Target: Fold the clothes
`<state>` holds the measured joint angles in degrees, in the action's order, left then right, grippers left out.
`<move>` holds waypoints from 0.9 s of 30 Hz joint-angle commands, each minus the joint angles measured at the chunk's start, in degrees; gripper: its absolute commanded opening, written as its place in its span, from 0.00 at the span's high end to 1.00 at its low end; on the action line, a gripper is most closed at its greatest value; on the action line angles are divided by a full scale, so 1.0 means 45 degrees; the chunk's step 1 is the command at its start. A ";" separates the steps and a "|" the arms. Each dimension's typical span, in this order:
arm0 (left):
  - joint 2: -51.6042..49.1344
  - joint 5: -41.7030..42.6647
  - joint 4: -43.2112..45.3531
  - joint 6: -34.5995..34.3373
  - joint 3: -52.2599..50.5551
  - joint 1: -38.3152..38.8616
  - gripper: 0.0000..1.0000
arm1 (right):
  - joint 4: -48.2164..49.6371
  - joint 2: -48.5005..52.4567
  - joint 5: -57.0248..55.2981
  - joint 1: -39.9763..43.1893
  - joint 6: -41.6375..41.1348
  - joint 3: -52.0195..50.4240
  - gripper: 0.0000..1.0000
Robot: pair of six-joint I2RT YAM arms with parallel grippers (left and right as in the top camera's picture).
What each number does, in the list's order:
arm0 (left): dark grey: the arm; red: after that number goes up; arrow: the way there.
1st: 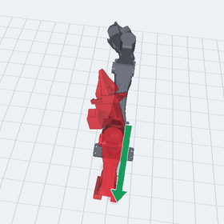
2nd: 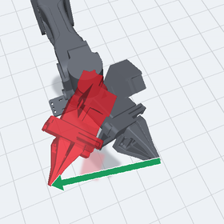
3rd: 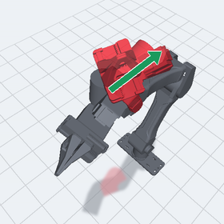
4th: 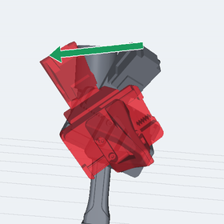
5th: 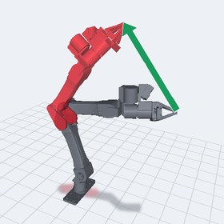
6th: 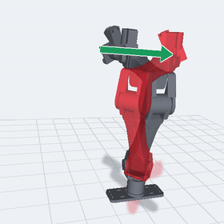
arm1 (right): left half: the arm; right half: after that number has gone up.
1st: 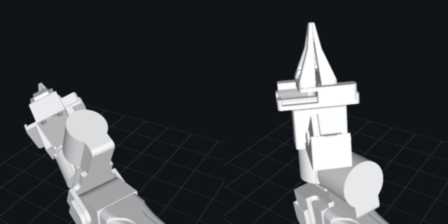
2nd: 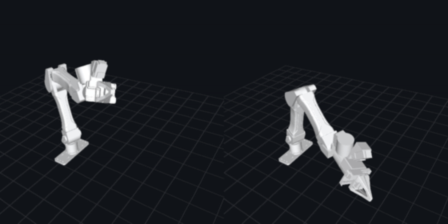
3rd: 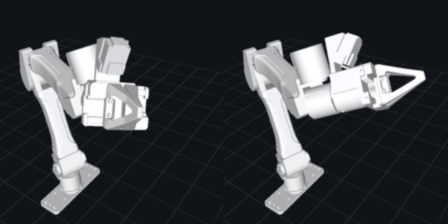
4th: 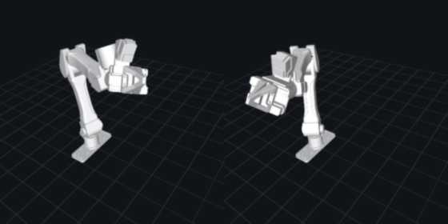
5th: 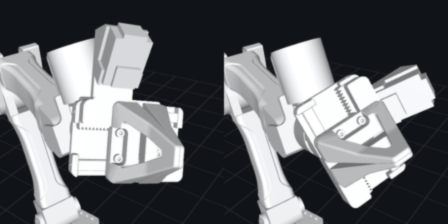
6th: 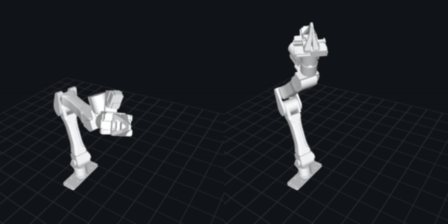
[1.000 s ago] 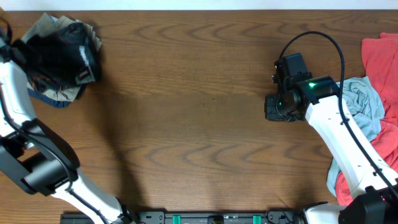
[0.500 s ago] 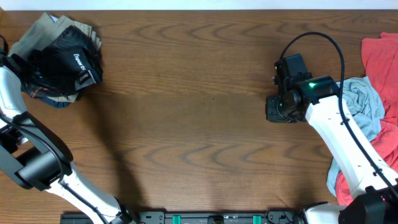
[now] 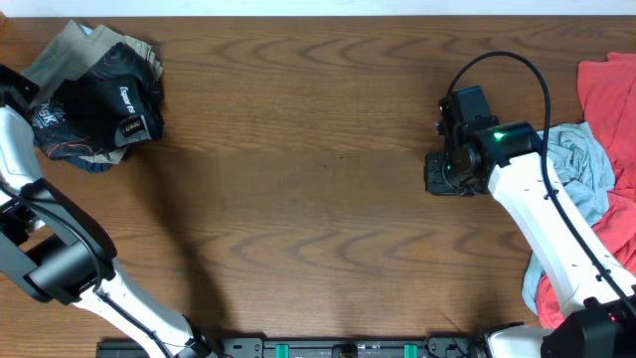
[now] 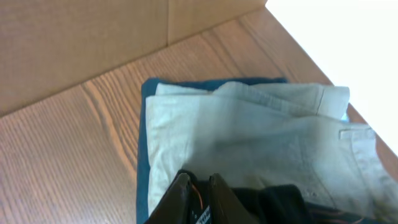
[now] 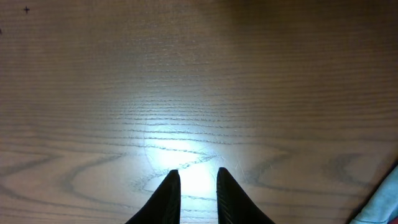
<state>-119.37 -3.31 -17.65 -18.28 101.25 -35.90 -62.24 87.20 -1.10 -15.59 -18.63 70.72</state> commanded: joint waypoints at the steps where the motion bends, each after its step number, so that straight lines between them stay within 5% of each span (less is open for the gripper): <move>1: -0.0180 -0.0427 0.0146 -0.0452 0.0053 -0.0068 0.89 | 0.0024 -0.0141 -0.0146 0.0097 0.0102 0.0029 0.80; 10: 0.0510 0.3706 -0.1394 0.2103 0.0058 0.0801 0.72 | 0.0049 -0.0141 -0.0151 0.0097 0.0102 0.0029 0.75; 15: 0.0811 0.3385 -0.3823 0.4337 0.0058 0.2249 0.58 | 0.0185 -0.0141 -0.0146 0.0097 0.0097 0.0029 0.72; 27: 0.0782 -0.0010 -0.5586 0.4347 -0.0112 0.4585 0.50 | -0.0170 -0.0141 -0.0058 0.0092 -0.0243 0.0019 0.70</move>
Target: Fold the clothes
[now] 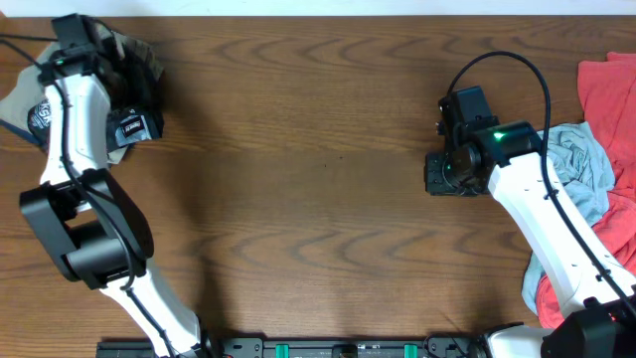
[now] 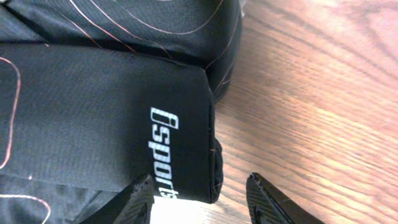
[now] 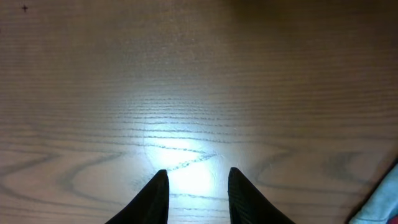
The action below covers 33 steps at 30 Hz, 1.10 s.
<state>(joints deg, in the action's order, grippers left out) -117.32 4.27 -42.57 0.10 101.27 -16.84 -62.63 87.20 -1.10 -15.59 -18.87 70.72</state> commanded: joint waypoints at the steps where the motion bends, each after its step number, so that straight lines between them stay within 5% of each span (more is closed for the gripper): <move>1: 0.0296 -0.2074 -0.0049 0.0262 -0.0204 0.0486 0.49 | -0.0097 -0.0141 -0.0019 0.0092 -0.0189 0.0019 0.70; 25: -0.1175 -0.4459 0.1379 0.0262 -0.0767 0.1059 0.46 | -0.0277 -0.0141 0.0010 0.0097 -0.0185 0.0019 0.69; 27: -0.1321 -0.4566 0.1486 0.0267 -0.0767 0.1059 0.57 | -0.0306 -0.0141 0.0010 0.0097 -0.0185 0.0019 0.69; 29: -0.1360 -0.4979 0.1700 0.0262 -0.0767 0.1059 0.89 | -0.0335 -0.0141 0.0010 0.0097 -0.0185 0.0019 0.69; 33: -0.1151 -0.5547 0.2861 0.0262 -0.0559 0.1054 0.94 | -0.0379 -0.0141 0.0010 0.0097 -0.0185 0.0024 0.69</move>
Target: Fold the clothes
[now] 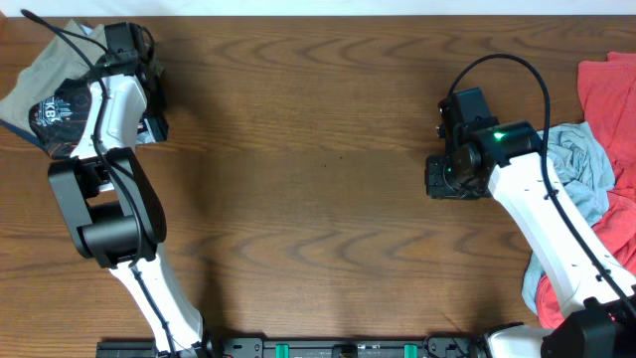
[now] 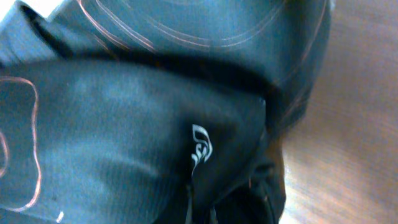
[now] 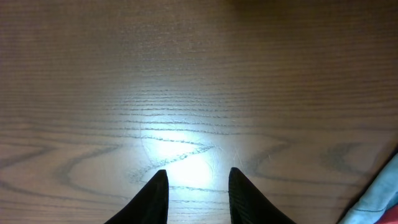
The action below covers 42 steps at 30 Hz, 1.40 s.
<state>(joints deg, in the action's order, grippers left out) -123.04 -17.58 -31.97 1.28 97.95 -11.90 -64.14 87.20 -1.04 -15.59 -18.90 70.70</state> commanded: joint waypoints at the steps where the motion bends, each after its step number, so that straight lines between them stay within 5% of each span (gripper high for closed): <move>1: 0.0175 -0.0685 0.0714 -0.0015 0.0282 -0.0063 0.94 | -0.0039 -0.0141 -0.0005 0.0097 -0.0180 0.0029 0.69; 22: -0.0131 0.0918 0.4328 -0.3507 0.1049 -0.1214 0.93 | -0.0039 -0.0141 -0.0005 0.0097 -0.0185 0.0029 0.68; 25: -0.0311 0.1535 0.4255 -0.3502 0.1044 -0.1292 0.49 | -0.0034 -0.0141 -0.0005 0.0097 -0.0238 0.0029 0.68; 27: -0.0301 0.1739 0.4357 -0.3444 0.1049 -0.1297 0.35 | -0.0034 -0.0141 -0.0005 0.0097 -0.0291 0.0029 0.67; 34: 0.0520 0.1758 0.3497 -0.1938 0.1914 -0.1316 0.19 | 0.0058 -0.0141 -0.0010 0.0097 -0.0287 0.0029 0.62; 42: 0.2137 0.1817 0.0559 -0.1996 0.2647 -0.1010 0.05 | 0.0073 -0.0141 -0.0010 0.0097 -0.0282 0.0029 0.58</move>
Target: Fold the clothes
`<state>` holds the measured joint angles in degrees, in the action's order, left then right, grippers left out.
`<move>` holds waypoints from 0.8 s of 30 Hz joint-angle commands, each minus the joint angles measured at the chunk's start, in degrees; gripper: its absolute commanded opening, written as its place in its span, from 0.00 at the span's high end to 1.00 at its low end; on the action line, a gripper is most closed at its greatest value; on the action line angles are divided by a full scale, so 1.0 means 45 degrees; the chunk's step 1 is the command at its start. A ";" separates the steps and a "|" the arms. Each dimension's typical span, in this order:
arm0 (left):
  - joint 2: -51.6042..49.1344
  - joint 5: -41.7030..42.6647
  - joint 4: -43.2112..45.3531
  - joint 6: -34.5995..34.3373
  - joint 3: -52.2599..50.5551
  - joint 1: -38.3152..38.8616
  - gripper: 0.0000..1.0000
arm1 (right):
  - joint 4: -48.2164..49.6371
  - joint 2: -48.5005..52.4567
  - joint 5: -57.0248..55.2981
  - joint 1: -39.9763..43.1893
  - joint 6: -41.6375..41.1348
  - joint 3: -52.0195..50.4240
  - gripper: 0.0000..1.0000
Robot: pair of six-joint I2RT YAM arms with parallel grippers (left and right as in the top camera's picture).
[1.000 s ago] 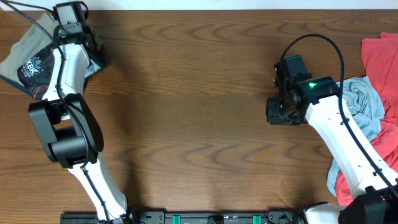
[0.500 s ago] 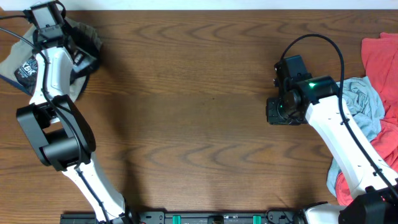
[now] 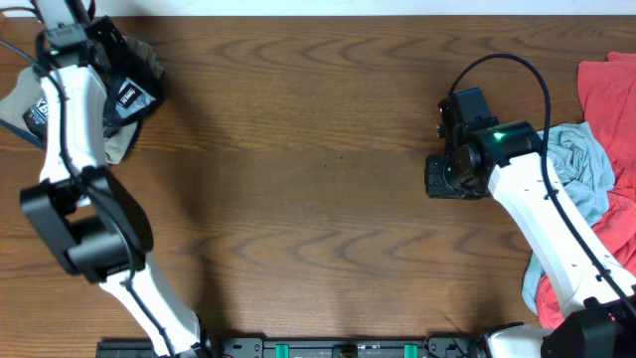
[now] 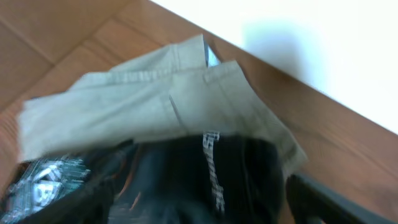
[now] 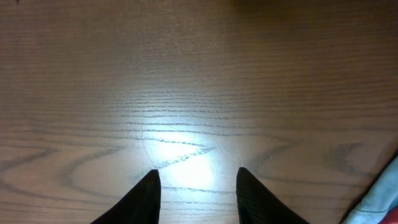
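A pile of clothes lies at the table's far left corner: a black sports garment (image 3: 129, 94) with white lettering on top of a beige garment (image 3: 18, 97). The left wrist view is blurred and shows the black garment (image 4: 186, 168) in front of the beige garment (image 4: 143, 106). My left gripper (image 3: 104, 55) hangs over this pile, open, its fingers (image 4: 320, 199) wide apart either side of the black cloth. My right gripper (image 5: 196, 199) is open over bare wood right of centre, nothing between its fingers.
A red garment (image 3: 606, 89) and a light blue one (image 3: 581, 164) lie heaped at the right edge, beside my right arm. The brown wooden table (image 3: 318, 149) runs between the two piles. A white wall lies behind the far edge.
My left gripper was shut in the black fabric; now it is open and further back, seeing the whole pile. The black garment lies slightly further left. The right fingers stand a little wider apart.
First my left gripper was shut beside the beige garment at the far left. Then it was open at the black garment's edge, then shut in that fabric, and now it is open above the pile. My right gripper stayed over one spot, going from nearly shut to open.
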<state>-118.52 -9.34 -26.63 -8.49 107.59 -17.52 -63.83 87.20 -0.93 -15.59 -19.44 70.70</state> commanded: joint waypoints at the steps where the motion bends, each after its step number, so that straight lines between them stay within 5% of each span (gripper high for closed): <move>1: 0.1277 -0.0015 -0.1078 0.0219 0.0505 0.0379 0.03 | 0.0005 -0.0141 -0.0034 0.0117 -0.0165 0.0029 0.57; 14: 0.1763 0.0602 -1.0292 0.0209 0.0500 0.4269 0.02 | 0.0646 -0.0141 0.1700 0.2535 -0.0049 0.0029 0.34; 19: 0.1783 0.2254 -1.2279 0.0267 0.0500 0.5586 0.02 | 0.0340 -0.0141 0.2710 0.3497 0.1749 0.0029 0.02; 24: 0.2021 0.2443 -1.4392 0.0151 0.0500 0.6222 0.02 | -0.0695 -0.0141 0.2934 0.3793 0.2341 0.0029 0.01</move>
<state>-110.34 -0.34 -88.25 -7.66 109.60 9.87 -65.76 87.20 9.98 0.86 -12.49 70.70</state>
